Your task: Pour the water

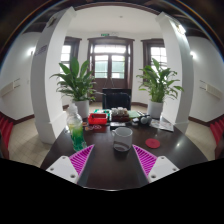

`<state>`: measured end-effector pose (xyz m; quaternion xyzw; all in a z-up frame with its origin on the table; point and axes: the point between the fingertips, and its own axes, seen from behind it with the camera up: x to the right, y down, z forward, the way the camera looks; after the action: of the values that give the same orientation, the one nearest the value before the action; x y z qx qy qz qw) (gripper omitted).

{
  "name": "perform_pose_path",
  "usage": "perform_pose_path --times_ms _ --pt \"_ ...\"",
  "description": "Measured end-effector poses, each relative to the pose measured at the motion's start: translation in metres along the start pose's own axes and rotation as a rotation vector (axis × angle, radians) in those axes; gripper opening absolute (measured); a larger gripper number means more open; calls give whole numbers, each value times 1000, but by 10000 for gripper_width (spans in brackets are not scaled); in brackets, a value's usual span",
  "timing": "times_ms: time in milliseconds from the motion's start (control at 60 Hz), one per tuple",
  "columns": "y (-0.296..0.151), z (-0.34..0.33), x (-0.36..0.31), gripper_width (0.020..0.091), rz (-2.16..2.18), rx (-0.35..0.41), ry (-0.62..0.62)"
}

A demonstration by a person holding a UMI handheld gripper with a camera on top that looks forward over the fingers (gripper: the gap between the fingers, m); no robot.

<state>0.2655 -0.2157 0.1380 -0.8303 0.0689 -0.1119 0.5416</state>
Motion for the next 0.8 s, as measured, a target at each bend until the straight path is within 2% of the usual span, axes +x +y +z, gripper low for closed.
perform_pose_path --times_ms 117,133,167,267,400,633,800 --pt "20 17 -33 734 -51 36 -1" --pt "8 13 -24 739 -62 34 -6" --pt "26 25 -51 739 -69 39 -15" --pt "37 49 -102 742 -39 64 -84" --pt "29 87 -143 739 43 116 -145" --pt "11 162 -165 740 19 147 -153" --pt "-11 192 -178 739 53 205 -181"
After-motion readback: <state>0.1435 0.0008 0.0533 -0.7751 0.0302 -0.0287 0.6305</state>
